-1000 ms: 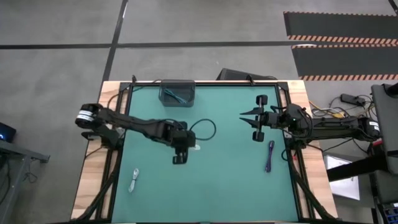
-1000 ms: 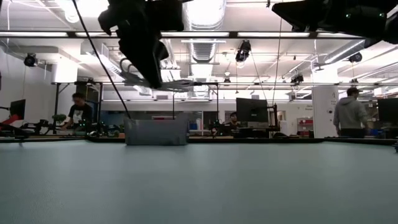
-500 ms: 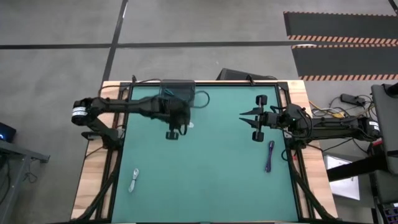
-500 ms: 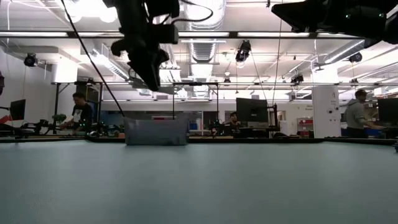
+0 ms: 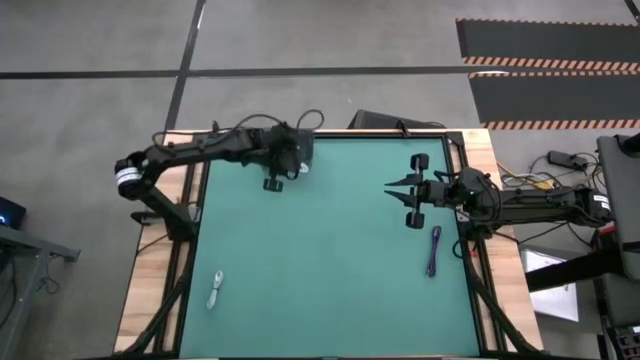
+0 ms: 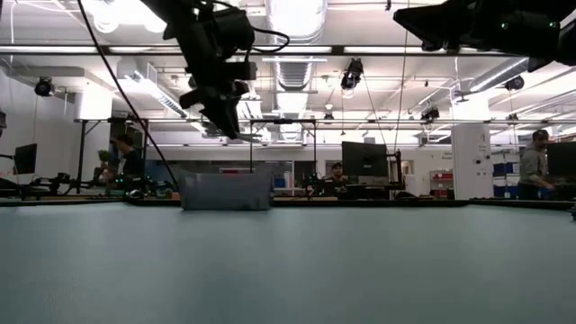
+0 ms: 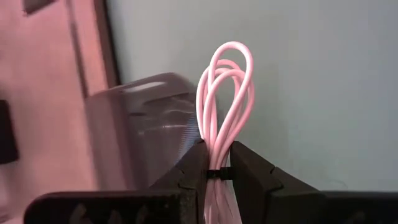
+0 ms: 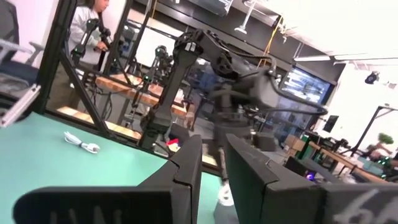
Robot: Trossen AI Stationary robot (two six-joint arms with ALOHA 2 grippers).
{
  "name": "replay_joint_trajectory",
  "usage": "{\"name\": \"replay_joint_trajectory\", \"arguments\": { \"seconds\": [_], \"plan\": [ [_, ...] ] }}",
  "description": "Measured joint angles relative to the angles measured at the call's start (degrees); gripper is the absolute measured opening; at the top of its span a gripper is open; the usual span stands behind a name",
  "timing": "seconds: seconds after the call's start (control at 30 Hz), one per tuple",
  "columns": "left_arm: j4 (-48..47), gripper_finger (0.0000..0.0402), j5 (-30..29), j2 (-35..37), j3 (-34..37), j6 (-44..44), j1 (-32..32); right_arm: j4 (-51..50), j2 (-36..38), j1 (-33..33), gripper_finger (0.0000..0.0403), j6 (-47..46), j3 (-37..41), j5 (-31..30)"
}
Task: Pick and place USB-C Cables
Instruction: Put the white charger cable into the bin
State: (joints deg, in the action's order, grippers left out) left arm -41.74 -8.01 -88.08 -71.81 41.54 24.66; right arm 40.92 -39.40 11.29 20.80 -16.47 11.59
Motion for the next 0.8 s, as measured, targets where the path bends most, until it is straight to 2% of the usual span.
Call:
{"name": "replay_joint_trajectory", "arguments": {
  "seconds": [0.3, 0.67, 0.8],
  "plan": [
    [6.0, 0.0042, 0.5, -0.1, 0.6, 5.8, 6.2, 5.5, -5.7, 0.0, 0.0059, -3.2, -1.4, 0.4],
    [10.1, 0.0042, 2.2, -0.3, 1.4, 9.0, 9.3, 6.5, -16.6, 0.0, 0.0059, -2.7, -10.0, 0.4],
    [11.9, 0.0042, 5.0, -0.3, 1.4, 10.5, 10.8, 6.5, -19.8, 0.0, 0.0059, -2.6, -12.9, 0.4]
  ]
}}
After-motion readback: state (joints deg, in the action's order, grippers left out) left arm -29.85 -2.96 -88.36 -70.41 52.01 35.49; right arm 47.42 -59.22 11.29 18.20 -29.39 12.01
